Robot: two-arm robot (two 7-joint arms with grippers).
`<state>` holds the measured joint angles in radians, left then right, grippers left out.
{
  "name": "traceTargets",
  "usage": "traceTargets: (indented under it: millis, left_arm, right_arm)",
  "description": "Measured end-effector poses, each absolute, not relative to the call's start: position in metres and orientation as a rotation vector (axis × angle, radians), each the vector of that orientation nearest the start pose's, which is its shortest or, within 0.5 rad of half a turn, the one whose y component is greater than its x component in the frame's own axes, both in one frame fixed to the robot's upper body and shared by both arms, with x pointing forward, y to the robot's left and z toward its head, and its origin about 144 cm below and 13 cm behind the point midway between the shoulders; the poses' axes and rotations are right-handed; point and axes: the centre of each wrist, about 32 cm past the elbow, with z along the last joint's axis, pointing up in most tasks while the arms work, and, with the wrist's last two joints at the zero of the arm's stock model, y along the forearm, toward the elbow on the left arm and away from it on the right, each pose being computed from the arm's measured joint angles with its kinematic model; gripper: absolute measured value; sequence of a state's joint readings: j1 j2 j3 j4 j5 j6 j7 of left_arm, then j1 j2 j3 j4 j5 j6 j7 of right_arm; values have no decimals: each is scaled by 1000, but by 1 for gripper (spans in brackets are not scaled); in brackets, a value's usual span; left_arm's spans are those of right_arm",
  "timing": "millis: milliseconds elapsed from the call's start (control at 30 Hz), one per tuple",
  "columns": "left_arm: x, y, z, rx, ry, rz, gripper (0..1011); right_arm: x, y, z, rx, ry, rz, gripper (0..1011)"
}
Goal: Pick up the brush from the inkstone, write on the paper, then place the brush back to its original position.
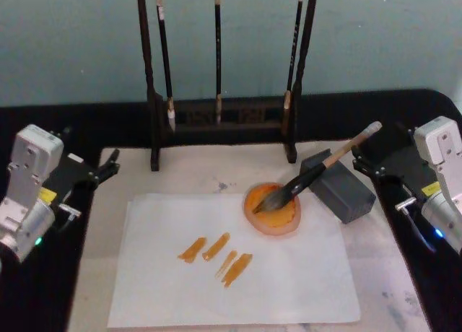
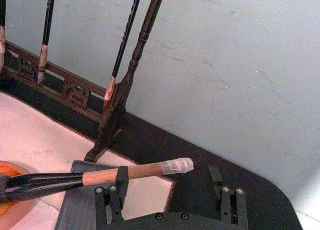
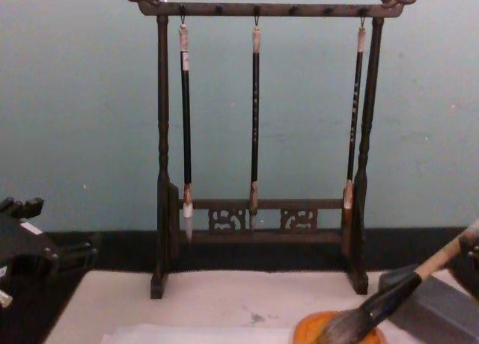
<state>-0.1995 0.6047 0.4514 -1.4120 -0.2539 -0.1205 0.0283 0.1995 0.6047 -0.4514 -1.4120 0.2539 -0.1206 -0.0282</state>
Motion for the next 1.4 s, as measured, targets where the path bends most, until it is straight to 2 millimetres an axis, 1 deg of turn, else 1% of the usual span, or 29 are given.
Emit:
traceTargets:
  millis: [300,467,800,900,1000,1100,1133,1233,1300,1400]
  left_arm:
    - [489,310,1140,304,-285,1248,1010]
    - [489,310,1140,305,-285,1248,1010]
    - [489,310,1140,304,-285,1248,1010]
    - [489,310,1140,304,-285,1248,1010]
    - [489,310,1140,305,-285,1248,1010]
    - [489,310,1140,304,-285,1248,1010]
    - [489,310,1140,305,-285,1248,1010]
    - [489,310,1140,304,-285,1248,1010]
    - [489,310,1140,304,-285,1248,1010]
    - [489,310,1140,304,-285,1248,1010]
  right_arm:
    - [488,-310,1141,-297,-280,-1247,1000]
    - [483,-313,1146,-233,-211,-1246,1000]
    - [473,-323,1151,-1,98,-1218,1000]
    - [469,-328,1149,98,265,-1201,1000]
    - [467,-331,1147,146,348,-1192,1000]
    - [465,-335,1143,218,474,-1173,1000]
    - [465,-335,1143,218,474,-1173,1000]
    - [464,-340,1138,275,584,-1152,1000]
    - [465,-342,1136,295,618,-1144,1000]
    - [470,-347,1132,346,699,-1123,1000]
